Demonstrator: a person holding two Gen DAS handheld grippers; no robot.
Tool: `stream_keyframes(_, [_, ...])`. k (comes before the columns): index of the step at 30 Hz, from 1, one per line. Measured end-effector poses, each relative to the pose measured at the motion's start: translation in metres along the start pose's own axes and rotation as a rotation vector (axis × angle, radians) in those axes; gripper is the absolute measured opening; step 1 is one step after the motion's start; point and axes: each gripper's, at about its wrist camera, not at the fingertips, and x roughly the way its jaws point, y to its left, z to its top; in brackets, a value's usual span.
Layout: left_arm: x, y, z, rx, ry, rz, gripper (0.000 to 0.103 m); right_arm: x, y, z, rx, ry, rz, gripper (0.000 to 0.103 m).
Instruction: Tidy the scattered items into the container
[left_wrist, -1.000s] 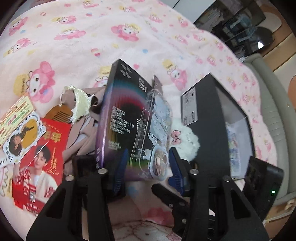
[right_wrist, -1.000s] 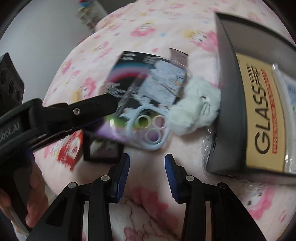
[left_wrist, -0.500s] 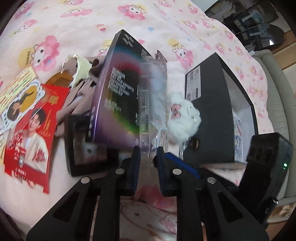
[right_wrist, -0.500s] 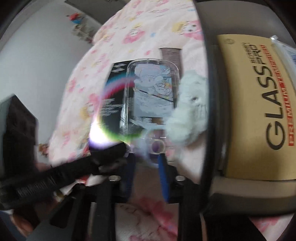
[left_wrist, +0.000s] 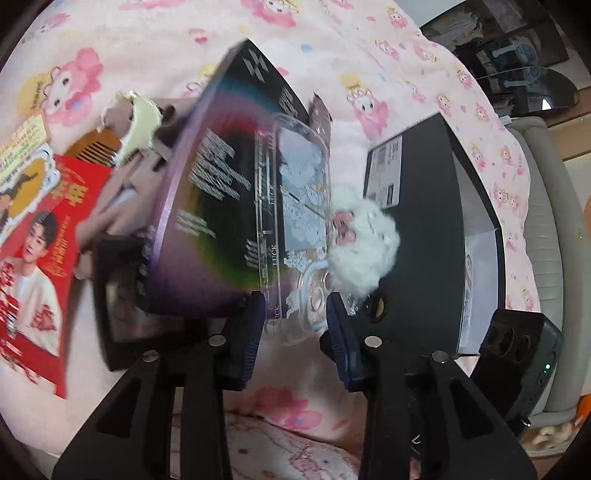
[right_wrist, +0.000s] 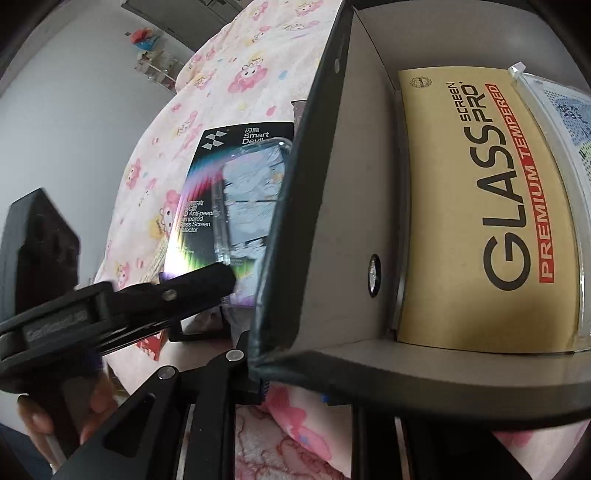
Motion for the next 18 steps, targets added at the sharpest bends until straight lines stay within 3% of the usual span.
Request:
stream_keyframes(4, [0.009,-0.009,-0.017,0.018,0.056,-0.007,0.027,-0.007,-0.008,-0.004,0.02,0.005,0.005,0.017])
stream_keyframes(7, [0.004,-0.01,-0.022,-0.002,0.055,-0.021,0.027,-0.008,-0.011,-0.006,0.025,0.007,0.007,0.018])
stream_keyframes(10, [0.005,-0.001,-0.018,-0.046,0.037,0.039,0.03,-0.009,-0.012,-0.006,0.022,0.01,0.013,0.022])
stream_keyframes(13, [0.01,0.005,-0.017,-0.073,0.065,0.015,0.031,-0.006,-0.009,-0.004,0.011,0.018,0.011,0.025])
stream_keyframes(15, [0.002,0.004,-0.018,-0.063,0.05,0.003,0.034,-0.004,-0.008,-0.003,0.003,0.036,0.0,0.026])
stream_keyframes(18, [-0.029,0.01,-0.024,-0.038,-0.04,0.052,0.038,-0.009,0.001,-0.005,-0.029,0.066,0.028,0.026])
